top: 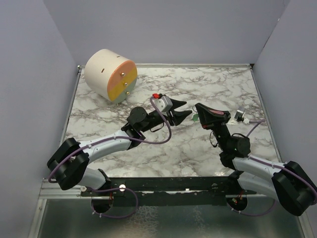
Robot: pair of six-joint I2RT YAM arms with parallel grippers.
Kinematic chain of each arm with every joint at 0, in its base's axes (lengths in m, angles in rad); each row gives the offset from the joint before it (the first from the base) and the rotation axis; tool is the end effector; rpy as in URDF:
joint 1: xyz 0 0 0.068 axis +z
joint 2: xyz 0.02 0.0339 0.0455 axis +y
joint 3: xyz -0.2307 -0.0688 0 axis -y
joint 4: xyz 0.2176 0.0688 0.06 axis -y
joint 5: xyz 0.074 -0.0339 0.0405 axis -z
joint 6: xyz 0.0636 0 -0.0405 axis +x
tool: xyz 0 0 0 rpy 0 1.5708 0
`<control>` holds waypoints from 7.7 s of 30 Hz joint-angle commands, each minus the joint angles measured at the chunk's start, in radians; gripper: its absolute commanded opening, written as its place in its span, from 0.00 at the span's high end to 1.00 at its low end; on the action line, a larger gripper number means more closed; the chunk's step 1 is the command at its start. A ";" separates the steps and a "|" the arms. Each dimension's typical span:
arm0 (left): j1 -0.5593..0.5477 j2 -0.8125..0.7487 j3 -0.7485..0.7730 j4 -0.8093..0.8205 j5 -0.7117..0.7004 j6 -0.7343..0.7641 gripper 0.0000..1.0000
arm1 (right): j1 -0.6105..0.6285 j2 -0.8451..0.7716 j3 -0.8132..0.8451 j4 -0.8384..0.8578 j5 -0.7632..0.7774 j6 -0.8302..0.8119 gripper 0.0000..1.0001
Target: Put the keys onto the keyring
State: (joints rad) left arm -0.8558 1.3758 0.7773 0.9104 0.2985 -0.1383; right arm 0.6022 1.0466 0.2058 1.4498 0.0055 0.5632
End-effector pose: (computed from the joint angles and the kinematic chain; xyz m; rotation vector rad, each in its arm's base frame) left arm 0.1938 -0.2518 0.3082 0.7169 1.1375 -1.0362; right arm 0.1710 0.1171 0.2698 -0.0144 1.0143 1.0675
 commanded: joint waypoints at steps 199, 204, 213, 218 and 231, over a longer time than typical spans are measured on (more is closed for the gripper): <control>-0.193 0.124 0.561 -0.938 -0.618 0.146 1.00 | 0.005 -0.133 0.257 -0.961 0.015 -0.447 0.76; -0.193 0.122 0.559 -0.956 -0.621 0.152 1.00 | 0.005 -0.151 0.252 -0.965 0.032 -0.450 0.87; -0.194 0.111 0.564 -0.973 -0.650 0.171 1.00 | 0.005 -0.184 0.261 -1.012 0.078 -0.453 0.93; -0.193 0.112 0.568 -0.991 -0.676 0.186 1.00 | 0.005 -0.208 0.280 -1.062 0.122 -0.452 0.93; -0.193 0.150 0.595 -1.081 -0.638 0.284 1.00 | 0.005 -0.248 0.317 -1.154 0.149 -0.482 0.92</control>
State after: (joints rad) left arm -1.0592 1.5070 1.3220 -0.0463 -0.3073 0.0612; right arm 0.6155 0.8223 0.4728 0.3279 0.0669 0.1139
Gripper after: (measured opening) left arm 0.012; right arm 0.128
